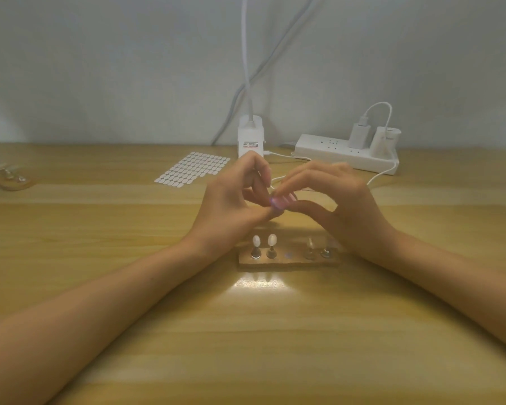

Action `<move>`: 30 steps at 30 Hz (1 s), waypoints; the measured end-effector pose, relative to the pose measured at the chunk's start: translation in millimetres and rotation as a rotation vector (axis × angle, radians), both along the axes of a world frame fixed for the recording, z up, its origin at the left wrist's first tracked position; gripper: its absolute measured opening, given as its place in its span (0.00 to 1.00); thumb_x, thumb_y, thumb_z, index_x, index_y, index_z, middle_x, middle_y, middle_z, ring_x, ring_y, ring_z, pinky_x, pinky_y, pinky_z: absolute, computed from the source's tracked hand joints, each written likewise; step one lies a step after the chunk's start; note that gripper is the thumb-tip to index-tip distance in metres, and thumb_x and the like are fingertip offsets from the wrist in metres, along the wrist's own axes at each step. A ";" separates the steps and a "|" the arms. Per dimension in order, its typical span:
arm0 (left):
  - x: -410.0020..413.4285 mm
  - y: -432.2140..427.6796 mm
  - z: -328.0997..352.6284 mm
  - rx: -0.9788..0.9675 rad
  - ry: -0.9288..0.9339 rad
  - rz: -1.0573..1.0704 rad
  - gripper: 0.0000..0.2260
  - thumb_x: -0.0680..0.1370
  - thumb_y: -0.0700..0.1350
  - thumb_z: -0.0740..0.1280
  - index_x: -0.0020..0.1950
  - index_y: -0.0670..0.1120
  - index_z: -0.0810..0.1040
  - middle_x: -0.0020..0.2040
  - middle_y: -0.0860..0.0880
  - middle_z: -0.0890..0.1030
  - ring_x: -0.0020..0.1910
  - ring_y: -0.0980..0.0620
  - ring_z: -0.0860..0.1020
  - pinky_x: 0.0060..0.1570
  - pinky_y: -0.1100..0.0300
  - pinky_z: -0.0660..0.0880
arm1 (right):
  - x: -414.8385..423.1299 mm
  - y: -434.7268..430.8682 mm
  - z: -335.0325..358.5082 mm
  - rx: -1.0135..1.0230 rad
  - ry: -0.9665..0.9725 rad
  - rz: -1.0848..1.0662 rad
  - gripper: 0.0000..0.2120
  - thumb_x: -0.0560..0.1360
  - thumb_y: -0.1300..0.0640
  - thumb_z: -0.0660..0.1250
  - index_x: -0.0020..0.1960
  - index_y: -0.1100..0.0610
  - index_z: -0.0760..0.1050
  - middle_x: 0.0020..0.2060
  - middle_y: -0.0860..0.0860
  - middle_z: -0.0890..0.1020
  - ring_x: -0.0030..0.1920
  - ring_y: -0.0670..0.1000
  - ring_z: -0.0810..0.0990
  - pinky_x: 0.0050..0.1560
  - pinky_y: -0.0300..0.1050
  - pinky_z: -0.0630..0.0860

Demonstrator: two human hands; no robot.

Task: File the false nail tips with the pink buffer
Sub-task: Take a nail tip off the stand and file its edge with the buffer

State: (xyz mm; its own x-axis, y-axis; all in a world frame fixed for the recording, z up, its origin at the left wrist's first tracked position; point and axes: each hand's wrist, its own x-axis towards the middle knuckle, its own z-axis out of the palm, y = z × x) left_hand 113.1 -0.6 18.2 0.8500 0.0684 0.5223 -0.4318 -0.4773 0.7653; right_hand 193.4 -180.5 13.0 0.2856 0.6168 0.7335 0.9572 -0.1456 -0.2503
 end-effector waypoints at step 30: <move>2.7 2.7 -1.2 -0.092 0.093 -0.063 0.19 0.71 0.31 0.78 0.44 0.43 0.68 0.42 0.38 0.82 0.40 0.48 0.84 0.42 0.60 0.81 | -2.8 -5.5 4.6 0.017 -0.025 0.019 0.04 0.77 0.60 0.73 0.51 0.58 0.83 0.48 0.49 0.85 0.51 0.49 0.83 0.52 0.58 0.76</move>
